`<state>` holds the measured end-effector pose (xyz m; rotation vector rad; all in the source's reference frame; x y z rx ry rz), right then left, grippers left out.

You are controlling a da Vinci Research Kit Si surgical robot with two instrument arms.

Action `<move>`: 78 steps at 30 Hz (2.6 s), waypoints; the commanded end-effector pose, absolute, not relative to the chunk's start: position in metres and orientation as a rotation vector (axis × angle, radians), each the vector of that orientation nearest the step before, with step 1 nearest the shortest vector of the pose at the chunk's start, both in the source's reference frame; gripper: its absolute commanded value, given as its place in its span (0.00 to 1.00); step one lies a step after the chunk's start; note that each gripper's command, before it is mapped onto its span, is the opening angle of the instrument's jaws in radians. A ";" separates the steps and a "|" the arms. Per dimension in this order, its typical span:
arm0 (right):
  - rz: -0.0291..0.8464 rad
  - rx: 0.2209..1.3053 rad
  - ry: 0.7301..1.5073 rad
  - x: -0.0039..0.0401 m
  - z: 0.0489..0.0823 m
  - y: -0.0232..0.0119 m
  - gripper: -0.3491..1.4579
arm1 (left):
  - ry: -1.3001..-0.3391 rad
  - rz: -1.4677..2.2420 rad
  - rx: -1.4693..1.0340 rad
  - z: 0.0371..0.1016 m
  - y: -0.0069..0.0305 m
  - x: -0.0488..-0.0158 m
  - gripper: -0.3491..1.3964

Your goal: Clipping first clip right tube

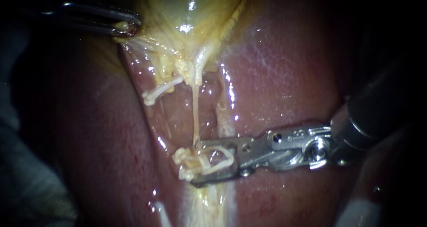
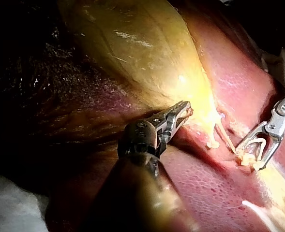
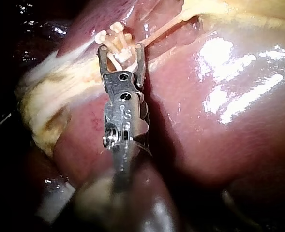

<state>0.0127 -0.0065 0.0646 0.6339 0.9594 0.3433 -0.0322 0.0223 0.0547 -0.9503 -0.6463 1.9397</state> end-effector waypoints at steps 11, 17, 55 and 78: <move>0.362 0.665 1.022 0.0118 0.0603 -0.0051 0.45 | -0.643 1.940 -0.950 0.0549 0.0220 -0.0323 0.00; 0.380 0.694 1.067 0.0098 0.0583 -0.0040 0.45 | -0.640 1.940 -0.950 0.0550 0.0219 -0.0324 0.00; 0.566 0.795 1.078 0.0095 0.0672 -0.0036 0.47 | -0.635 1.940 -0.950 0.0552 0.0215 -0.0327 0.00; 0.598 0.965 1.212 0.0111 0.0632 -0.0046 0.46 | -0.634 1.940 -0.949 0.0552 0.0215 -0.0327 0.00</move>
